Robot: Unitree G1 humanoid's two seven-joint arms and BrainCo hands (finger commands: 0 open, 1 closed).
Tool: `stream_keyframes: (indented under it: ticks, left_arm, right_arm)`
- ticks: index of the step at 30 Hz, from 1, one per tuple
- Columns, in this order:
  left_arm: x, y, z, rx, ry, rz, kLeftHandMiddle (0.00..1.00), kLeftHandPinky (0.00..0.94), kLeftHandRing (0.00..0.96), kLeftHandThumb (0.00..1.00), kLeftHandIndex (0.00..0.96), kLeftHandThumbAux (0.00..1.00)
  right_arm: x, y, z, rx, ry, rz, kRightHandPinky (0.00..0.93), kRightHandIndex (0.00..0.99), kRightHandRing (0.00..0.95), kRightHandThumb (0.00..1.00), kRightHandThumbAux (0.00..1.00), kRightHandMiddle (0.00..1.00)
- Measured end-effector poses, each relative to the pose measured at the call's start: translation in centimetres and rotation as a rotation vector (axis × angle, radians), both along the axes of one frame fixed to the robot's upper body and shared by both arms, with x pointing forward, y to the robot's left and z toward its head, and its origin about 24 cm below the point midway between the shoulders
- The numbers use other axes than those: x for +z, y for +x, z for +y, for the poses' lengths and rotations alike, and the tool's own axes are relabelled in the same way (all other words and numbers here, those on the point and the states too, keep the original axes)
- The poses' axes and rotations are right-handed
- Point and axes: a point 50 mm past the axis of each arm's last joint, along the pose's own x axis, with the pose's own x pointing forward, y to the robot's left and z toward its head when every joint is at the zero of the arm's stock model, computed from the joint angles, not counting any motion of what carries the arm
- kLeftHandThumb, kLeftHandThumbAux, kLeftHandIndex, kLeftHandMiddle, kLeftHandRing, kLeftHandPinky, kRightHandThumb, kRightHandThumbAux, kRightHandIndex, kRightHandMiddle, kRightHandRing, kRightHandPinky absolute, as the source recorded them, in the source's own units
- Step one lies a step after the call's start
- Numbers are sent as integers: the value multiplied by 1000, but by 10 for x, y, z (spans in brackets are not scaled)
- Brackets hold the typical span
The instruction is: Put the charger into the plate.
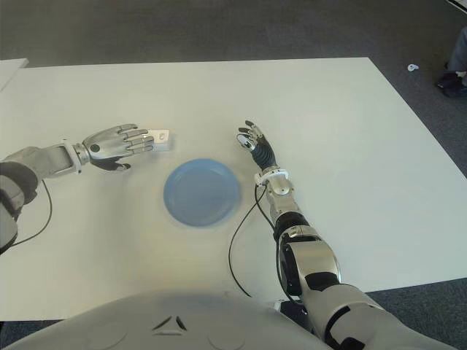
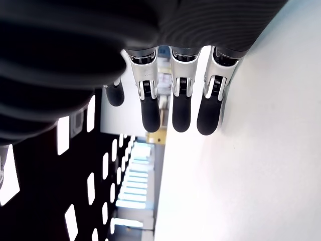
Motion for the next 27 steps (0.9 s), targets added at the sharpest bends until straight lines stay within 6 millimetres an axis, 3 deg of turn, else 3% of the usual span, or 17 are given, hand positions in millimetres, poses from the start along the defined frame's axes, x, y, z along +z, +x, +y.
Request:
stream_keyframes:
  ticks: [16,27]
  left_arm:
    - [8,-15,-10,-17,-52,76,0,0,0,0,0,479]
    - [12,-39,-10,-2,-140,177,0,0,0,0,0,509]
  right_arm:
    - [0,0,-1,0,-3,0,122,31,208,0,395,232]
    - [1,1,1,7,2,2,139,28,214,0,392,231]
